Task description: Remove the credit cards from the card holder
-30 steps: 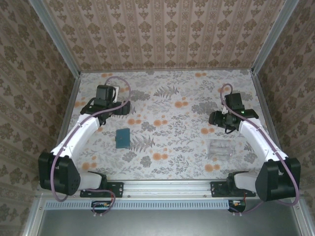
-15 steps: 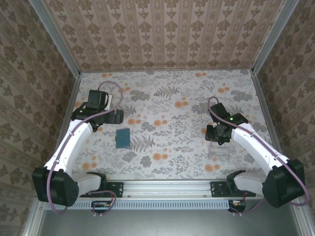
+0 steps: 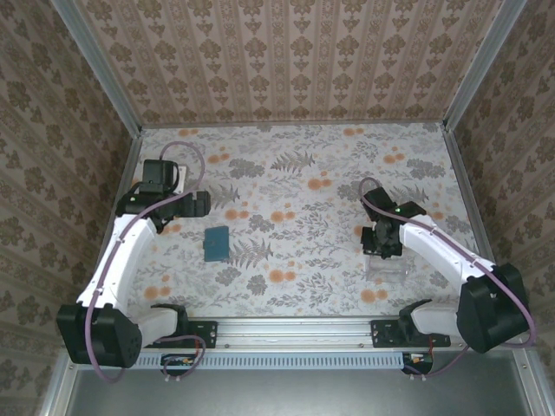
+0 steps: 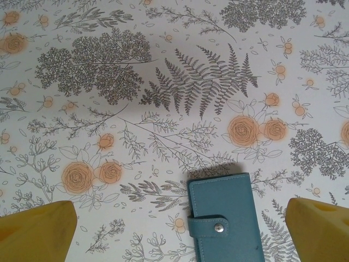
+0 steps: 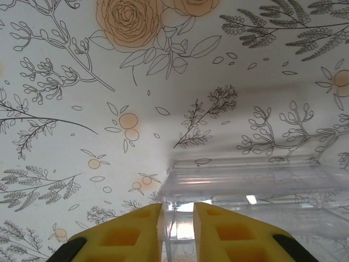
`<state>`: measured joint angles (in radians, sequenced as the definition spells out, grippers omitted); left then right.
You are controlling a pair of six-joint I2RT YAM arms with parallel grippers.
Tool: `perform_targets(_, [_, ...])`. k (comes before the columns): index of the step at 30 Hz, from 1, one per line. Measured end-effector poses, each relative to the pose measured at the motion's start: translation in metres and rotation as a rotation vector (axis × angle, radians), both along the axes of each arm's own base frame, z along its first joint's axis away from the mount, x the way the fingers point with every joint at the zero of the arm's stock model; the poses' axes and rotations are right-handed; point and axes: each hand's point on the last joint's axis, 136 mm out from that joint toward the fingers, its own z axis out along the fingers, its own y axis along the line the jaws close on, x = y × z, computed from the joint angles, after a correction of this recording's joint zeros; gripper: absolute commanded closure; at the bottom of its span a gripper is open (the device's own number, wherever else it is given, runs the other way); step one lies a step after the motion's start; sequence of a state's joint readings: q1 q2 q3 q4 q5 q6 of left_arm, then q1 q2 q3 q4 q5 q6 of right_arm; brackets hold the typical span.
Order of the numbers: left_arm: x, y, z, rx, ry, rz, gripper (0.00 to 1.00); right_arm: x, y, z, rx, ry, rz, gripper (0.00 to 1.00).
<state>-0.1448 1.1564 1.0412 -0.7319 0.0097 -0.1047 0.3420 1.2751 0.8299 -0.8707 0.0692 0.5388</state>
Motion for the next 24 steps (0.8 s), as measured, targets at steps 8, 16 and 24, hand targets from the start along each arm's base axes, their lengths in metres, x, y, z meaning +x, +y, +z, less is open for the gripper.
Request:
perform_targets(8, [0.001,0.0,0.001,-0.024,-0.001,-0.001,0.0,0.008,0.005,-0.007,0.004,-0.01,0.01,0.81])
perform_targets(16, [0.001,0.0,0.001,-0.033,-0.001,-0.001,0.0,0.005,0.005,-0.011,-0.001,0.005,0.014,0.83])
perform_targets(24, [0.001,0.0,-0.001,-0.036,-0.001,-0.002,0.0,0.001,0.004,-0.006,0.0,0.002,0.014,0.81])
